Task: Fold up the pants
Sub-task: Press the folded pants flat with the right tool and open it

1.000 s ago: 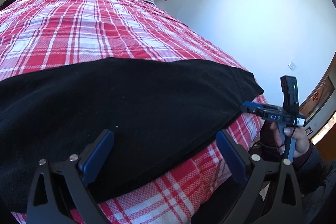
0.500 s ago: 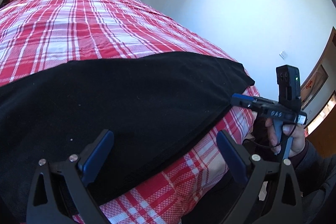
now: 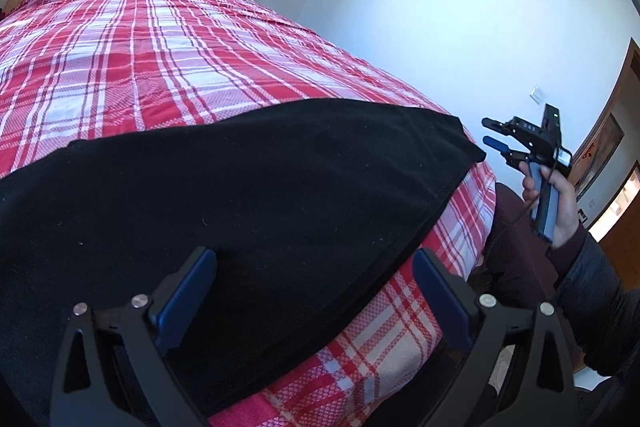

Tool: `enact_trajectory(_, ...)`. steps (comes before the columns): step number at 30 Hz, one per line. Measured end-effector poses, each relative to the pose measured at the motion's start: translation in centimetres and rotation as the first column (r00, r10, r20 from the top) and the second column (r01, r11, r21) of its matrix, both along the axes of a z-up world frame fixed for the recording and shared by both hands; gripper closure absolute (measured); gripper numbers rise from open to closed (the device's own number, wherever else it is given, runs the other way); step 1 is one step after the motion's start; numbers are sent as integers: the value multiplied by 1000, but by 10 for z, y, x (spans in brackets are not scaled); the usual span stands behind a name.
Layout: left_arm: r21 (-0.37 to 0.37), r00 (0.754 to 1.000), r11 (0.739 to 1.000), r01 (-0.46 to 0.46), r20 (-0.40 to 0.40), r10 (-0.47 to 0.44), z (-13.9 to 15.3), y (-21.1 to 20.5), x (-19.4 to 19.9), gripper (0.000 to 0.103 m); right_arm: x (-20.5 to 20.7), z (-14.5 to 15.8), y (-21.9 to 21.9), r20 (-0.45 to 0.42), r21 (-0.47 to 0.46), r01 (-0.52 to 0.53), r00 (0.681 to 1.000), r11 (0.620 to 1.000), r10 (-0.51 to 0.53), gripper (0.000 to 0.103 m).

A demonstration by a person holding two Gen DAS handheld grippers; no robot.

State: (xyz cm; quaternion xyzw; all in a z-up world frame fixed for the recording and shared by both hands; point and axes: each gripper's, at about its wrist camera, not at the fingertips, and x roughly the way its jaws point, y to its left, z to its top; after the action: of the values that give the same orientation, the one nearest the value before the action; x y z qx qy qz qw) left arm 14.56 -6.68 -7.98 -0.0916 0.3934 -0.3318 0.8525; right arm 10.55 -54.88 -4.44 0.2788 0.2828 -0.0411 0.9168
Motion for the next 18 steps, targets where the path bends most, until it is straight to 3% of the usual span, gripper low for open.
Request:
enact_trajectory(4,-22,1000,1000,-8,-16,8,-3,2,1,0,28,-38,-14,-199,22,-21,980,1000,25,54)
enact_trajectory(7,-29,1000,1000,-13,-21,12,-7,2,0,0,23,-31,-13,-151,2,-38,988,999,37,54)
enact_trajectory(10,-12,1000,1000,-10,-5,10,-9,0,-2,0,17,-5,-26,-43,-20,2,999,1000,-2,54)
enact_trajectory(13,3,1000,1000,-9,2,9,-9,-2,-3,0,36,9,-42,-59,-29,10,998,1000,-12,54)
enact_trajectory(18,-8,1000,1000,-12,3,13,-10,0,-3,0,82,0,-71,-168,-17,3,986,1000,-6,54)
